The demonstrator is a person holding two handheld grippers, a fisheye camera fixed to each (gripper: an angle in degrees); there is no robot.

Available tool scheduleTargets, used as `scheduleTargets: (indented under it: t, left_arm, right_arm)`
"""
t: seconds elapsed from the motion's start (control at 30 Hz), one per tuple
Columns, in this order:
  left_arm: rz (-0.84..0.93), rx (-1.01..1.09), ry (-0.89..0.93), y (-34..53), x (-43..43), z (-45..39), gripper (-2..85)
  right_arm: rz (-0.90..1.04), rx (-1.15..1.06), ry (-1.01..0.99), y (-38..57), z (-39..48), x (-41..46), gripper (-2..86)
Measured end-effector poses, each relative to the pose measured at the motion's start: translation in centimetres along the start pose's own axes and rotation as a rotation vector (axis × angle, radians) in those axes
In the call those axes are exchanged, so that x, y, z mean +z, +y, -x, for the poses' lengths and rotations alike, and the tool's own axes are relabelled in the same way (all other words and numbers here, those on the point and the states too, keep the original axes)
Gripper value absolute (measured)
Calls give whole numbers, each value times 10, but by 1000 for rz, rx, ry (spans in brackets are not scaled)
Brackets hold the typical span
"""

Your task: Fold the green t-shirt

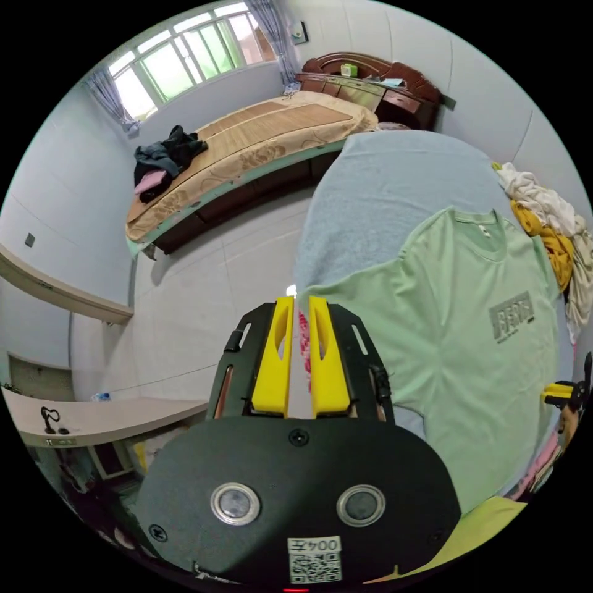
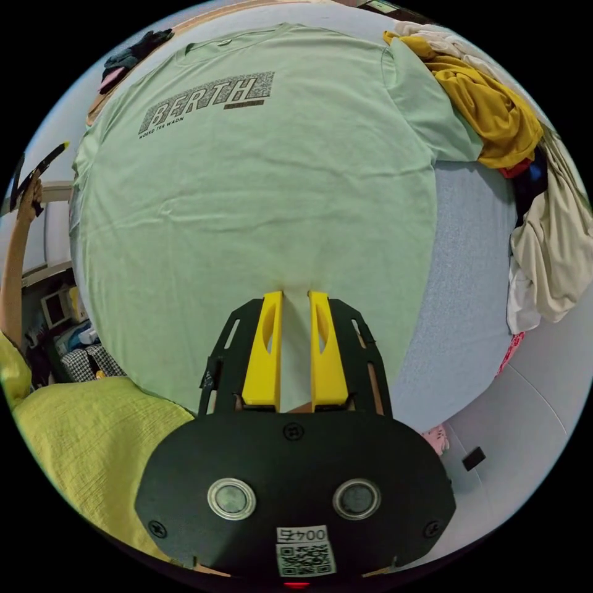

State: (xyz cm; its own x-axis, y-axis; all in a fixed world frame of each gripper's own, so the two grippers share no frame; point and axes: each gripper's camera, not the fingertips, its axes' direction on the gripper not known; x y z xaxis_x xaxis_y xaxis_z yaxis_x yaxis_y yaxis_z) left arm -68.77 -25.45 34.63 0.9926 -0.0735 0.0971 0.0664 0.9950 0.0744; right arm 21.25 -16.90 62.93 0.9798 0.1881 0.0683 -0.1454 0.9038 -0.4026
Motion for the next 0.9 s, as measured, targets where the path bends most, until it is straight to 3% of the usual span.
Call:
scheduleTargets:
  t: [0.07, 0.13, 0.27, 0.4, 0.6, 0.73, 0.9]
  left_arm:
    - [-60, 4, 138, 23, -16, -24, 12]
    - [-66, 67, 256, 44, -24, -55, 9]
    - [-7, 185, 330, 97, -24, -136, 4]
    - [66, 201, 320, 122, -11, -179, 2]
    - [112, 209, 275, 131, -5, -204, 2]
    - [126, 201, 265, 131, -5, -212, 2]
    - [111, 212, 232, 134, -8, -223, 2]
  right_arm:
    - [-22, -15, -33, 8, -16, -7, 78]
    - [-196, 30, -63, 20, -52, -40, 76]
    - [-420, 98, -207, 16, -126, -91, 69]
    - [-590, 183, -501, -19, -216, -121, 72]
    - [-535, 228, -679, -80, -288, -110, 82]
    - [-471, 344, -604, -80, -349, -92, 68]
    - [-508, 330, -575, -55, -412, -110, 52]
